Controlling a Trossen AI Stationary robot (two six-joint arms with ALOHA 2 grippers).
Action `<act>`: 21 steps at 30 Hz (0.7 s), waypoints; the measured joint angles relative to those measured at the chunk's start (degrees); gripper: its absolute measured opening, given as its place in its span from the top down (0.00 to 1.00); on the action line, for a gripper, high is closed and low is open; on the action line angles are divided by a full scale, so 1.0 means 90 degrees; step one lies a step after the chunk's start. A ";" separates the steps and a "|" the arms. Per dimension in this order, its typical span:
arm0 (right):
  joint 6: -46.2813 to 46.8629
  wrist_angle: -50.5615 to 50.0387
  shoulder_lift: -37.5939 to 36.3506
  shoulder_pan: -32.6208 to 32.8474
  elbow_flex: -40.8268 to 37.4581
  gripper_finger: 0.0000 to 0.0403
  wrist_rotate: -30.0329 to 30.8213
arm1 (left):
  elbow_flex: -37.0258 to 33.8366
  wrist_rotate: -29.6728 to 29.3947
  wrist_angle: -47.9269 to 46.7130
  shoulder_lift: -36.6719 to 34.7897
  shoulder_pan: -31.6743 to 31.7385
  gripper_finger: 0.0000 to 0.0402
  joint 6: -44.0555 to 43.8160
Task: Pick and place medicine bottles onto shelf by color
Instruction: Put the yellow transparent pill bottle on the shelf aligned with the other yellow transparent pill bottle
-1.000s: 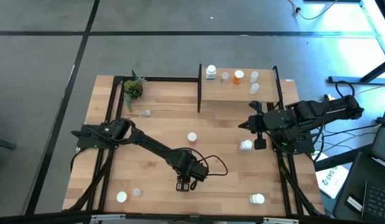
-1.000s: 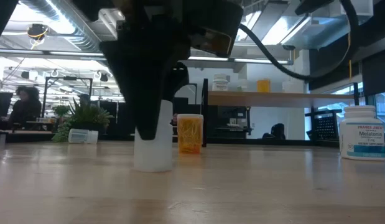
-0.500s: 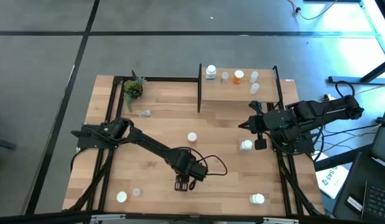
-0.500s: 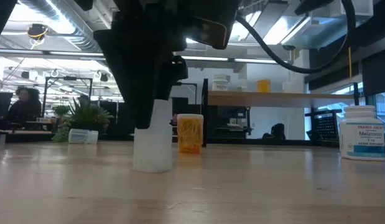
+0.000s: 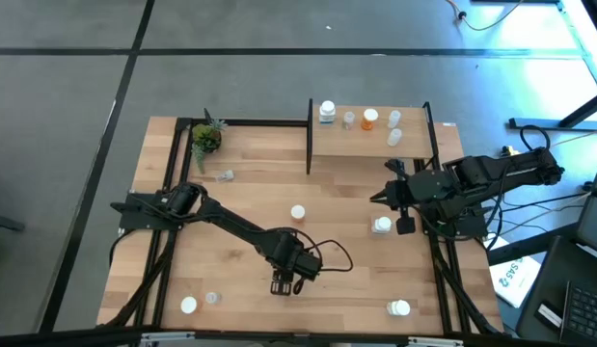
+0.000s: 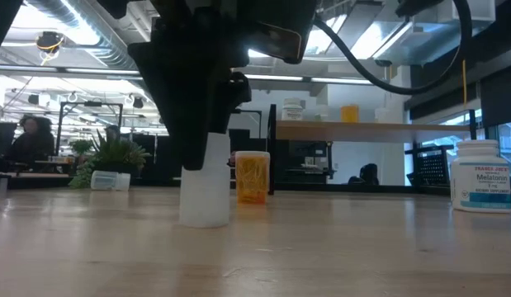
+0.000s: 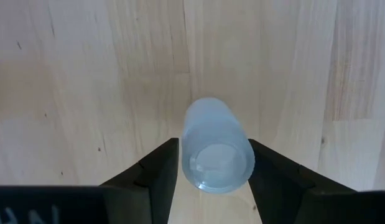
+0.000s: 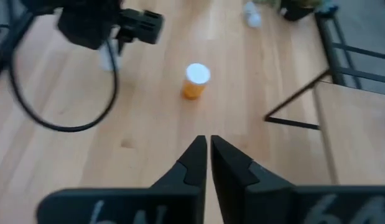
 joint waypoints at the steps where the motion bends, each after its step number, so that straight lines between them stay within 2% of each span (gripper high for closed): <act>1: 0.0009 0.0002 0.0000 0.0000 0.0000 0.92 -0.0097 | 0.0001 -0.0004 0.0000 0.0000 -0.0001 0.57 0.0000; 16: -0.0005 0.0000 0.0000 0.0002 0.0000 0.57 -0.0192 | 0.0001 -0.0002 0.0000 -0.0002 -0.0001 0.57 -0.0061; 21: -0.0011 0.0000 0.0002 0.0002 0.0000 0.50 -0.0192 | 0.0110 0.0049 -0.0066 -0.0005 -0.0006 0.57 -0.0063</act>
